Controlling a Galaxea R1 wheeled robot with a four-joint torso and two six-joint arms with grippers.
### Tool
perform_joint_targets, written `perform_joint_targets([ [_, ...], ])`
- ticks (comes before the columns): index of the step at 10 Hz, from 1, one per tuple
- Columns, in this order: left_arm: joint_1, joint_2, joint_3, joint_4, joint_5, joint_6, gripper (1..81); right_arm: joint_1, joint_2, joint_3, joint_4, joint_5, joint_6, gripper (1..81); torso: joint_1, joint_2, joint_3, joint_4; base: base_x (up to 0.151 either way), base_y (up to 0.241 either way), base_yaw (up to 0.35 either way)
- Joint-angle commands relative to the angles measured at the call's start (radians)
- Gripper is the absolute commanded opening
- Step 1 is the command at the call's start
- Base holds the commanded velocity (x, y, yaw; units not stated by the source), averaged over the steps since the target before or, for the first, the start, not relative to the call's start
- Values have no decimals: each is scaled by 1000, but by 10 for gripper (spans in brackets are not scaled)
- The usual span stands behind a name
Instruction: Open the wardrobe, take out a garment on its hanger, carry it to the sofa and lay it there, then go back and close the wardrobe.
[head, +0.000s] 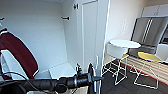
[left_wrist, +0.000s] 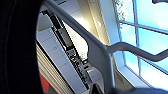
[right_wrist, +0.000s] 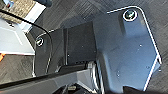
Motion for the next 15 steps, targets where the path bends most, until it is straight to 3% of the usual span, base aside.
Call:
perform_joint_targets([
  [1, -144, -2, 38, 22, -40, 7, 10, 36, 7, 6, 0, -47, -1, 811, 0, 0, 0, 0, 0, 0, -184],
  [11, -135, 4, 28, 34, -39, 9, 10, 39, 7, 6, 0, -47, -1, 811, 0, 0, 0, 0, 0, 0, -184],
  [15, -135, 44, -58, 30, -2, 7, 10, 41, 7, 7, 0, -47, -1, 811, 0, 0, 0, 0, 0, 0, -185],
])
